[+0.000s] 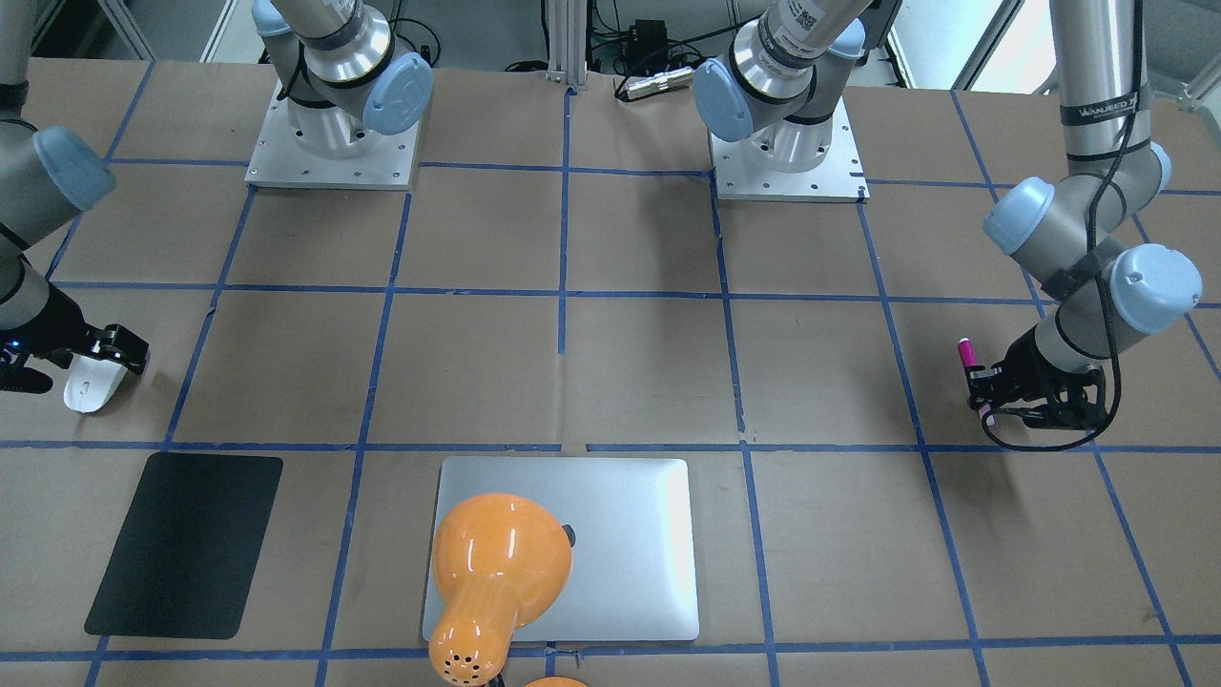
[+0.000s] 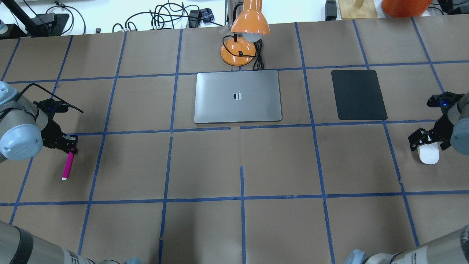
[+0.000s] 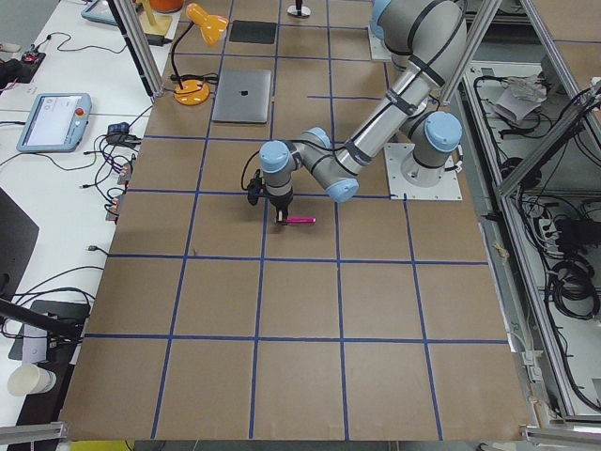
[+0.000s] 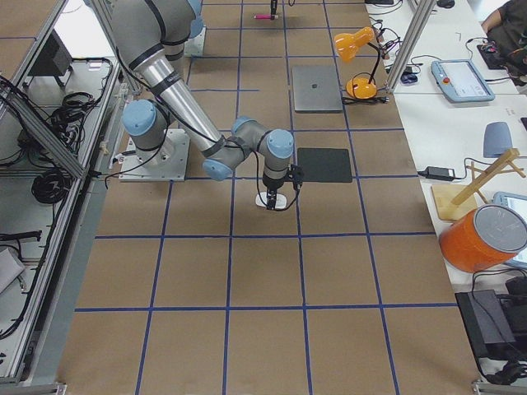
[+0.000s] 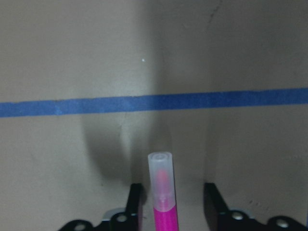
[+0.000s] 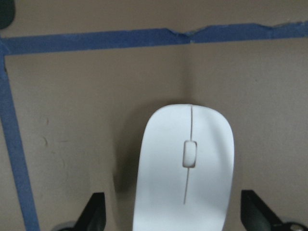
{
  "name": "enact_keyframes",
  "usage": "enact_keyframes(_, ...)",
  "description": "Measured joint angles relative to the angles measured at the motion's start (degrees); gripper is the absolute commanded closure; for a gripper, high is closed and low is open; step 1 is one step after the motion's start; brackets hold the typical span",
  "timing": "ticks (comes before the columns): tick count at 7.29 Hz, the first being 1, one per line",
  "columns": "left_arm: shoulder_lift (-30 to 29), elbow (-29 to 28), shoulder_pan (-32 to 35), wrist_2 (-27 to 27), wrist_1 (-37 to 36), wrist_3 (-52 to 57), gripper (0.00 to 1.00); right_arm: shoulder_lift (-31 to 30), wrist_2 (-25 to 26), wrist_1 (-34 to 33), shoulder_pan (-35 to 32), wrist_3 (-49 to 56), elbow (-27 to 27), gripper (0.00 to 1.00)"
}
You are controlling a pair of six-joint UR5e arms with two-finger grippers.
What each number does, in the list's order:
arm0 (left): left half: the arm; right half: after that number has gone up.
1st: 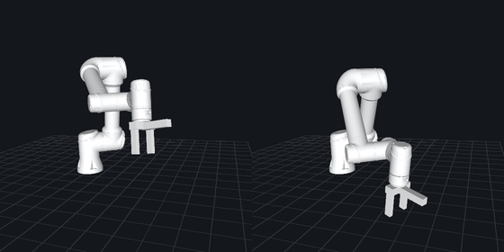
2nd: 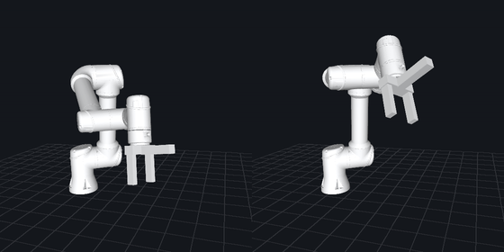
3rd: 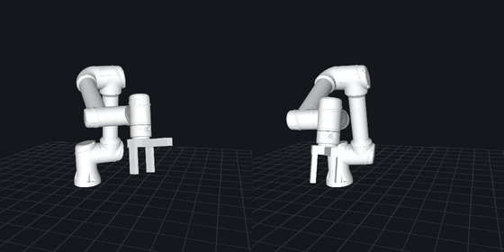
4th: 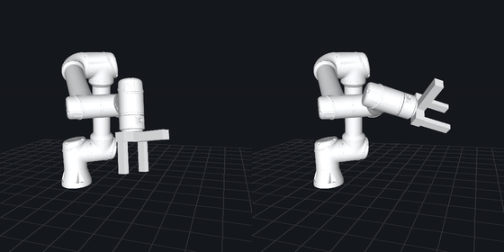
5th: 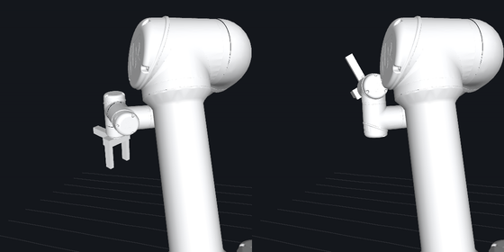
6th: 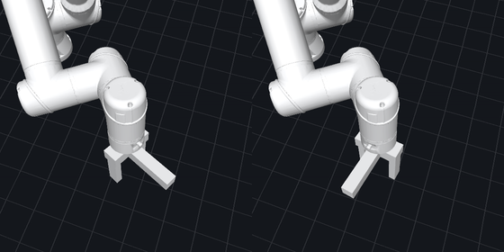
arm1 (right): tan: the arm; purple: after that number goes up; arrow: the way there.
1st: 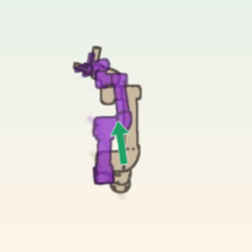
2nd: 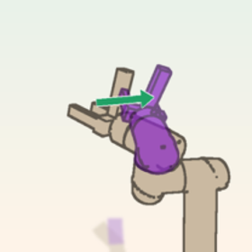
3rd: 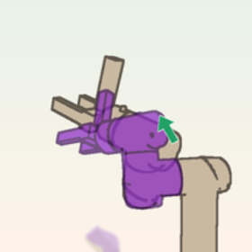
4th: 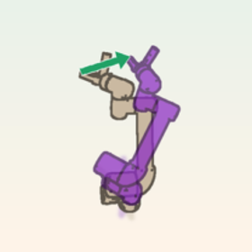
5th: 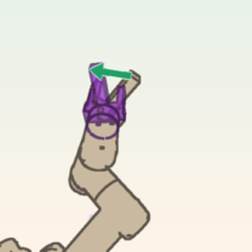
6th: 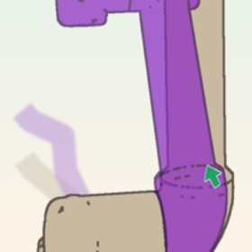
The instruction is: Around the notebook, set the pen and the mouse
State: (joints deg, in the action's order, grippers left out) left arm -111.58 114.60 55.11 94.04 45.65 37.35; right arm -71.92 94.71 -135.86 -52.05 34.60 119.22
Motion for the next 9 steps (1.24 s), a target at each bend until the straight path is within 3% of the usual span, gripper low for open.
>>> enact_keyframes(1,0.2,0.0,0.0,-0.1,0.1,0.0,1.00,0.2,-0.3,-0.2,0.0,0.1,-0.1,0.61)
enact_keyframes(2,0.4,0.0,0.1,-0.2,0.3,-0.3,1.00,0.3,-0.3,-0.4,0.0,0.2,-0.1,0.83)
enact_keyframes(3,0.9,-0.4,0.6,-0.4,1.0,-1.8,1.00,0.3,-0.1,-0.5,0.0,0.2,-0.3,0.95)
enact_keyframes(5,2.8,-3.2,4.6,-3.1,6.0,-14.4,1.00,0.0,-0.1,-0.2,-0.3,-0.3,-2.3,0.94)
enact_keyframes(6,3.5,-5.6,9.2,-3.9,9.5,-27.4,1.00,-0.5,-0.1,1.3,-1.1,-1.1,-4.6,0.94)
enact_keyframes(9,2.5,-12.4,26.0,-4.9,13.3,-64.0,1.00,1.3,-0.8,12.4,-10.1,-6.5,-17.3,0.95)
